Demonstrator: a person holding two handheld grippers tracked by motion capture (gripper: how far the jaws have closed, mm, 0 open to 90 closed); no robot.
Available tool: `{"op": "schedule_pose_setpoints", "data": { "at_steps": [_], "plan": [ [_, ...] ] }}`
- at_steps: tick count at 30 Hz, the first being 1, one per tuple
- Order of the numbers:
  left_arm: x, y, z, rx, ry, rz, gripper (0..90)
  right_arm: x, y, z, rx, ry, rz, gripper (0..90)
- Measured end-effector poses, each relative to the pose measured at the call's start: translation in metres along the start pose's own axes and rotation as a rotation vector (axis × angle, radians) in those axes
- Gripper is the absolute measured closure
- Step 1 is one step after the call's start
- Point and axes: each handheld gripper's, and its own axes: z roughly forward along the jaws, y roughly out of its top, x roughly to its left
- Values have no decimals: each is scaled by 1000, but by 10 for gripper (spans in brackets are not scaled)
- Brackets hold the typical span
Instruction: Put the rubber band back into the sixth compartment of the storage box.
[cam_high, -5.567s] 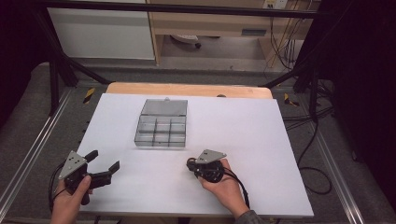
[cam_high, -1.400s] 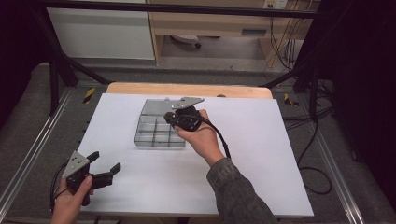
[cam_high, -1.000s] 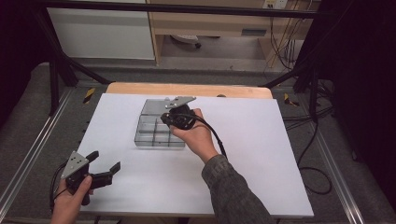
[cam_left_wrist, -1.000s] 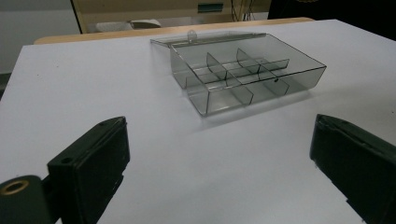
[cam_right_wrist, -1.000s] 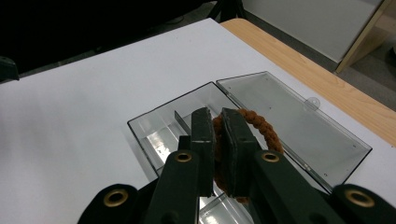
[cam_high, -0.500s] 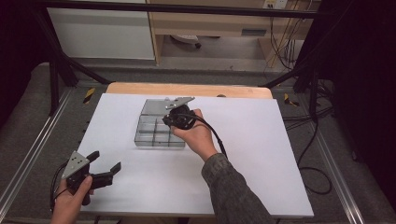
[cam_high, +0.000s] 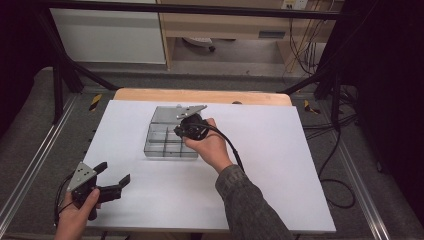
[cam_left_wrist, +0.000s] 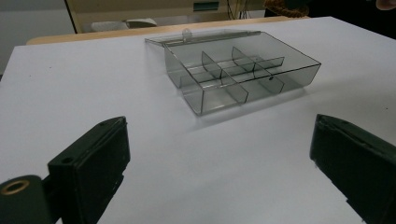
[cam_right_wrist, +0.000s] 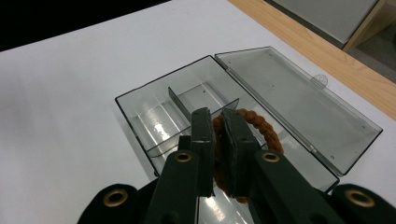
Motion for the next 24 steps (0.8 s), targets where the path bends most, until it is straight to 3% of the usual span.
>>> {"op": "schedule_pose_setpoints", "data": {
  "at_steps": [24],
  "plan": [
    [-1, 0, 1, 5, -10, 4, 52, 1, -9, 8, 50, 22, 9, 842]
  ]
}}
